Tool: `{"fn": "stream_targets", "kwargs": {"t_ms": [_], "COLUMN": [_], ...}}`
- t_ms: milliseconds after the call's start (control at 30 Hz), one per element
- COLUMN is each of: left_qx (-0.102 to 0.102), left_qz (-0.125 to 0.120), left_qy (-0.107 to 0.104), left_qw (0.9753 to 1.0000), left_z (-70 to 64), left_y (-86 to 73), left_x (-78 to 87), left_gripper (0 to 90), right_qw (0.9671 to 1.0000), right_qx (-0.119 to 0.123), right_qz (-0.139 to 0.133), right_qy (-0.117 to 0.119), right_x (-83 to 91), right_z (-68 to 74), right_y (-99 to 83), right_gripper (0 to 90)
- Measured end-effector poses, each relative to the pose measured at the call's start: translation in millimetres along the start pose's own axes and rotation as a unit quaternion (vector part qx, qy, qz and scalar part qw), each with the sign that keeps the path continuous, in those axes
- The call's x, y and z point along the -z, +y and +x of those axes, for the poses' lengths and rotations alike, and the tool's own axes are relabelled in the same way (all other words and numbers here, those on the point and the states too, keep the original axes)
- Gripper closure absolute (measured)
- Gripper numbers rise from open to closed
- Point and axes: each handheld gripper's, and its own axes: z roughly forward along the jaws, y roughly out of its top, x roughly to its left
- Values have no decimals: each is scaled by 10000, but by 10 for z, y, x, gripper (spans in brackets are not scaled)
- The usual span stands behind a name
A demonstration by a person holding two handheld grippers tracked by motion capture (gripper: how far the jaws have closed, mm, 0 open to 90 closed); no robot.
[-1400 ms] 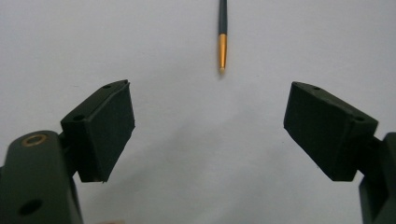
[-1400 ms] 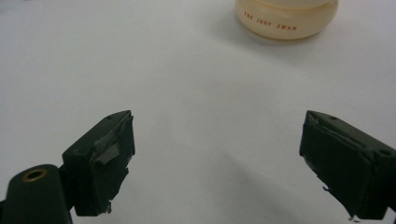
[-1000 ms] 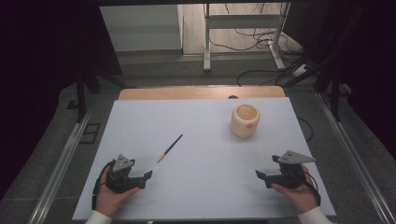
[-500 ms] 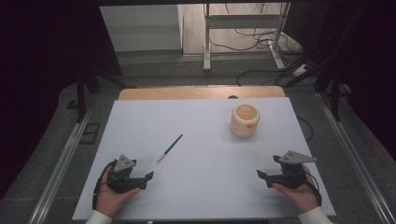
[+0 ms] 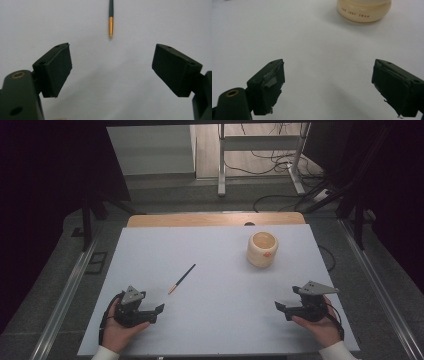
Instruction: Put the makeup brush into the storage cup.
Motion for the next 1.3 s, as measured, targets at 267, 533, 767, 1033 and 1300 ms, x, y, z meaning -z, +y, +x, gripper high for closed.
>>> {"fn": "stream_targets", "kwargs": {"t_ms": [267,533,767,1033,1300], "left_qx": [106,169,111,144,108], "left_qz": [64,20,8,7,126], "left_qy": [-137,-151,-196,-269,-341], "left_qw": [9998,9997,9997,9995,9993], "left_z": [-2,-17,-36,-19,0], "left_y": [64,152,220,295,365], "left_x": [35,108,129,145,88], "left_gripper": [166,170,172,178,190], "right_qw": [10000,10000,10000,10000,10000], "right_qx": [-11,-35,-44,-61,-59], "right_qz": [11,-28,-6,1,11], "right_qy": [6,55,-9,-58,-41], "right_x": [-7,-3,-5,14,8], "right_z": [4,-14,10,13,10], "right_y": [-4,-4,7,-9,-7], "right_gripper": [121,122,122,124,124]}}
